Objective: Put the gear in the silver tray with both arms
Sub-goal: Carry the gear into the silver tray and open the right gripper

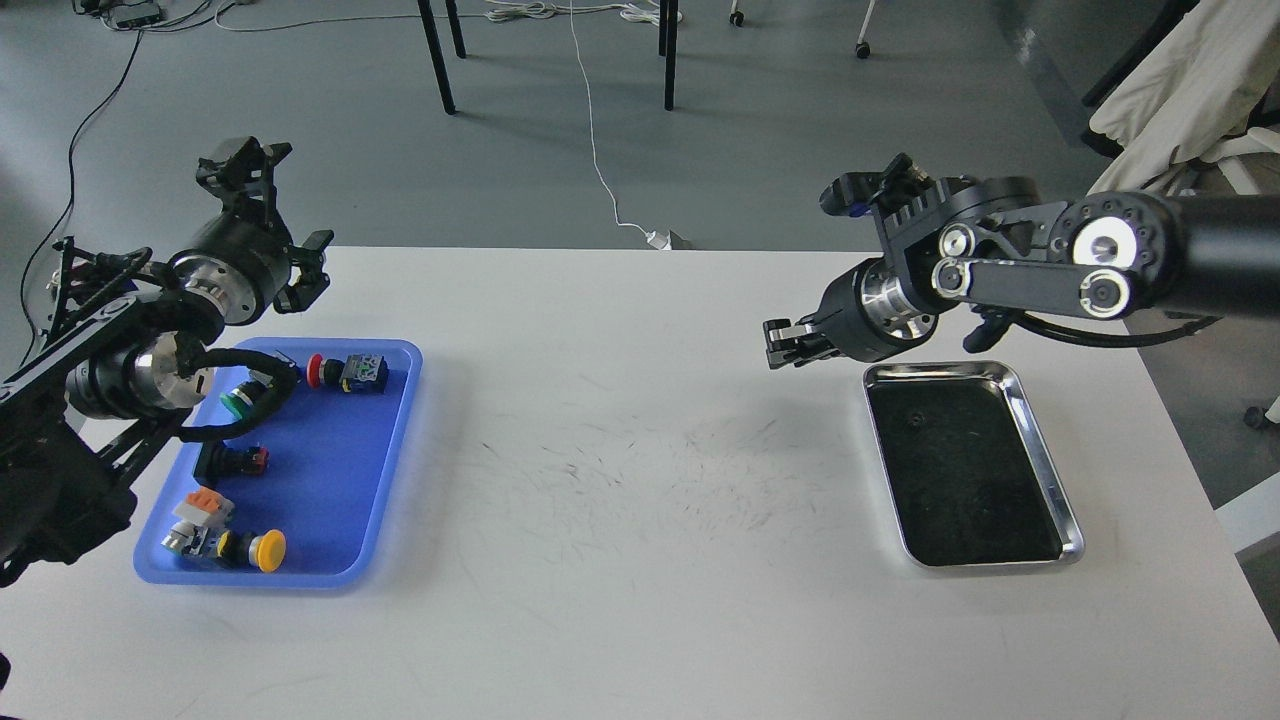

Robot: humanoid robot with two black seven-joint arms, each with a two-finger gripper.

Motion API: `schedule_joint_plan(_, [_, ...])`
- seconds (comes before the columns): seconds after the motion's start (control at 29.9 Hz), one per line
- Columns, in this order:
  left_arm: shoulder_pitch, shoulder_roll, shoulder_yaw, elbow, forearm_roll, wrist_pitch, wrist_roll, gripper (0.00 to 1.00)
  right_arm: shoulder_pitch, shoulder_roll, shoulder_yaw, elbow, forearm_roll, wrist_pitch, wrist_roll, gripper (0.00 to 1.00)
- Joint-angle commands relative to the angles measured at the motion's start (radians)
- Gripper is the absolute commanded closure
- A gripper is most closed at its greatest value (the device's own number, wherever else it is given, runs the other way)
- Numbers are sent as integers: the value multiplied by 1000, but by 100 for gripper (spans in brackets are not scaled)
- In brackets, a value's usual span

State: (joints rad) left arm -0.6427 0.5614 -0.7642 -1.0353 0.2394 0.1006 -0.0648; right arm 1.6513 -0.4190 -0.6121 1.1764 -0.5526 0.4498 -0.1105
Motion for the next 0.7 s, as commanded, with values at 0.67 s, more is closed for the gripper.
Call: schedule_joint_plan(0.67, [-9, -14, 5, 0, 3, 24, 2, 2, -349, -261, 61, 32, -185, -77, 2, 98])
